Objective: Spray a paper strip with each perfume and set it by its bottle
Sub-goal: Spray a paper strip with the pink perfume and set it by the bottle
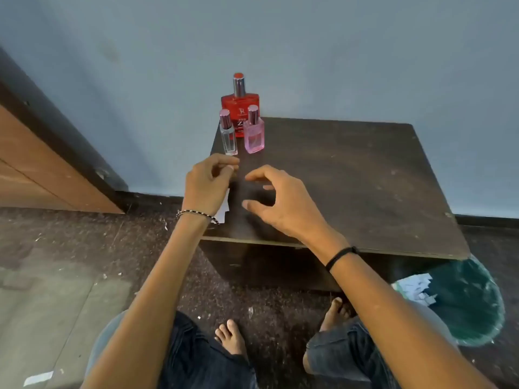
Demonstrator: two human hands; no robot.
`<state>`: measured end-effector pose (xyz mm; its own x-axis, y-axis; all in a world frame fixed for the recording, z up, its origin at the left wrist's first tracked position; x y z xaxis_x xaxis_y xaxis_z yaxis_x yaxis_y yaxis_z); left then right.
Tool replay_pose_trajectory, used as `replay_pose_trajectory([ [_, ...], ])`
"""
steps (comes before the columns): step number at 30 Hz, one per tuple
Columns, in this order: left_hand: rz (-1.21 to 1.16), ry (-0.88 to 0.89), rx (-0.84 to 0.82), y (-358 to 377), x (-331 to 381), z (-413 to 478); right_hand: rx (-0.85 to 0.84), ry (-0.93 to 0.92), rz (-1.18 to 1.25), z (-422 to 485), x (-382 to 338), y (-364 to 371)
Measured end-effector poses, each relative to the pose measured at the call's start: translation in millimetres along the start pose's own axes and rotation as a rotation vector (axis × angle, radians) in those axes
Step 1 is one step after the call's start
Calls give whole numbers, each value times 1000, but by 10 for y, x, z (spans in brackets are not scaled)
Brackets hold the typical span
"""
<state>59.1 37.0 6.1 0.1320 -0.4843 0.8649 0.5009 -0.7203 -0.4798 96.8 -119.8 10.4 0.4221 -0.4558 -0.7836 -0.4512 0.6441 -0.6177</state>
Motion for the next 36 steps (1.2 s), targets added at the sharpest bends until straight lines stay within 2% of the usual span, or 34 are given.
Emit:
replay_pose_trajectory([
  [4,-281,-122,137,-128,-273,22,-174,-97,-39,73,-91,259],
  [9,-550,-252,221,-51,-371,51,-247,-165,-82,144,-125,468],
  [16,-824,-372,254,-37,-430,70,-204,-204,-227,236,-131,432],
  [29,-653,-375,232,-62,-311,34,-89,-240,-158,246,-156,311],
  [33,-422,-302,248,-180,-265,22,-81,-231,-155,282,-136,273],
  [36,-258,-290,157,-212,-260,33,-54,-226,-157,295,-123,221],
])
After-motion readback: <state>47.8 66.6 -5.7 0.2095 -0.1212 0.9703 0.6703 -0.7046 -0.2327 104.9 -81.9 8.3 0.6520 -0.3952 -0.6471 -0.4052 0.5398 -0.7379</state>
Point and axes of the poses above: each hand's wrist, its own z-axis towards the middle knuckle, its own y-axis out of the palm, x = y × z, the point moved 7 cm from there along z, towards the middle knuckle, and after that the axes turned 4 degrees about y, right-handed, at the moved point
